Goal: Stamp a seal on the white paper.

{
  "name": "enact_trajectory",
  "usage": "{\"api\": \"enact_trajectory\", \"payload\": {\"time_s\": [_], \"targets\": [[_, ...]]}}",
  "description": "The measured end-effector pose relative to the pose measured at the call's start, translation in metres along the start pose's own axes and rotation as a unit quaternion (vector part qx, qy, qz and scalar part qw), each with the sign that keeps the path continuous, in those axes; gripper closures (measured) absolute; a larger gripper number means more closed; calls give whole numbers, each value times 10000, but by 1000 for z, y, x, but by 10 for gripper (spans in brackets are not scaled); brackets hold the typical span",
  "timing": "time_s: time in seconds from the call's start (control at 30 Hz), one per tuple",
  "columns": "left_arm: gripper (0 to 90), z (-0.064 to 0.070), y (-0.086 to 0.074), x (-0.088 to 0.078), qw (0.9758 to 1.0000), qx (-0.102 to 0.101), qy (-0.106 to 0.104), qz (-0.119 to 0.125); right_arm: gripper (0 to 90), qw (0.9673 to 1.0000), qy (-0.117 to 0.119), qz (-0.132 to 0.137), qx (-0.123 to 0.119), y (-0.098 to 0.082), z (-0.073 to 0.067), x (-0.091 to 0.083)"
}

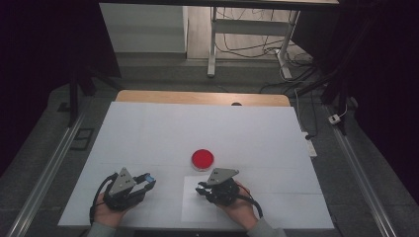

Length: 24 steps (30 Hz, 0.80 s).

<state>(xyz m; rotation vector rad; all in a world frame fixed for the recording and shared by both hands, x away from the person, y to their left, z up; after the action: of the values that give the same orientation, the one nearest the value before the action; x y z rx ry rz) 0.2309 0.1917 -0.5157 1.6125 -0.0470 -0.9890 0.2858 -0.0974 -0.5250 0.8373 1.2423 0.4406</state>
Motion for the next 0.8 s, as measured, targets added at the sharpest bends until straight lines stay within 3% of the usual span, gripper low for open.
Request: {"api": "enact_trajectory", "payload": {"time_s": [0.33,0.8], "targets": [[654,0,0,0,10000,1,3,-2,765,9999,-71,-65,-81,0,-1,0],[653,0,0,0,10000,0,4,0,766,9999,-101,53,-119,-3,-3,0]]}}
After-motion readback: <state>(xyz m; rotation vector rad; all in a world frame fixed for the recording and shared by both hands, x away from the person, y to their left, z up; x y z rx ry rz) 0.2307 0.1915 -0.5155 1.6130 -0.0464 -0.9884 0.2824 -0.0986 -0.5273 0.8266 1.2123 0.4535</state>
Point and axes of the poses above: each handheld gripper's, and its own axes: x roughly forward along the jaws, y roughly out of its top, z roughly to its right, the point moved 2 cm from there along x, roughly forward along the jaws, and after that the axes turned 5 degrees about -x, right-handed, at the moved point
